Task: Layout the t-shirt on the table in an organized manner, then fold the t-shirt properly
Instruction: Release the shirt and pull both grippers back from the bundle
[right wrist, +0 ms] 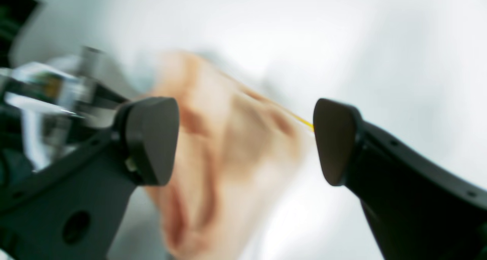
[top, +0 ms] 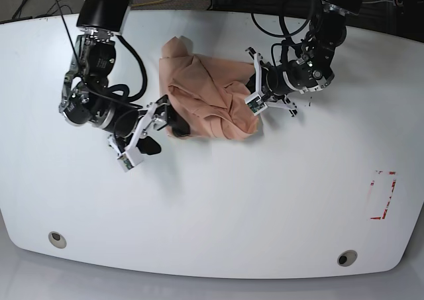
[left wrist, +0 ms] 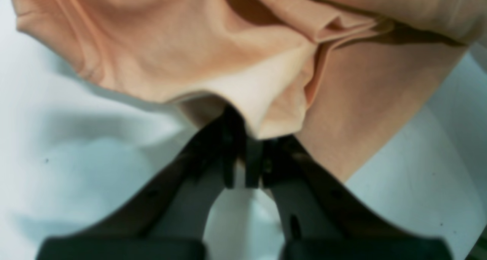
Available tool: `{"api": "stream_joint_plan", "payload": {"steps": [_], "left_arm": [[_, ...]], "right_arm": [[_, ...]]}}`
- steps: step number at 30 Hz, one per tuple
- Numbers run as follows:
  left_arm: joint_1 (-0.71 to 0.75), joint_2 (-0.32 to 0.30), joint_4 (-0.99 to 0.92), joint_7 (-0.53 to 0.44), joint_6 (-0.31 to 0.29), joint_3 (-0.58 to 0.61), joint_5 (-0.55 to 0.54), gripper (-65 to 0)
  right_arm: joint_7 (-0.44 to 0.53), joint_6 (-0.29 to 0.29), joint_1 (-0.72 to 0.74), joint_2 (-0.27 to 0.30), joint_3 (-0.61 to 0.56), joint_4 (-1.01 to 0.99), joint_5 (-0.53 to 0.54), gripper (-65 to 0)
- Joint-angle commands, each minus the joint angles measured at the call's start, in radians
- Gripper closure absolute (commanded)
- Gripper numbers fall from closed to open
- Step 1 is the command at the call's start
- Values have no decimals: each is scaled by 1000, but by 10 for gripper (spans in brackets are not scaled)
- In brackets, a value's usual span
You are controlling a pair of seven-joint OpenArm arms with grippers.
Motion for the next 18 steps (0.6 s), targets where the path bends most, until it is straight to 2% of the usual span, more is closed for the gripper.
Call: {"api": "stream_joint_plan", "payload": {"steps": [1, 4, 8, 11, 15, 18], "left_arm": [[-9, -2, 15, 5, 0, -3, 5, -25], [-9, -2, 15, 5, 0, -3, 5, -25], [-9, -2, 17, 5, 0, -3, 3, -25], [-10, -2, 37, 5, 0, -3, 3, -25], [-10, -2, 64, 5, 0, -3, 3, -25], [-10, -2, 87, 5, 0, -3, 3, -25]], "right_arm": [[28, 5, 19, 25, 24, 22, 29, -528], [28, 5, 7, 45, 55, 22, 29, -515], [29, 5, -7, 55, 87, 22, 29, -435], [29, 5, -10, 65, 96, 22, 28, -325], [37, 3, -20, 71, 96, 22, 28, -127], [62, 0, -39, 72, 92, 22, 26, -16]]}}
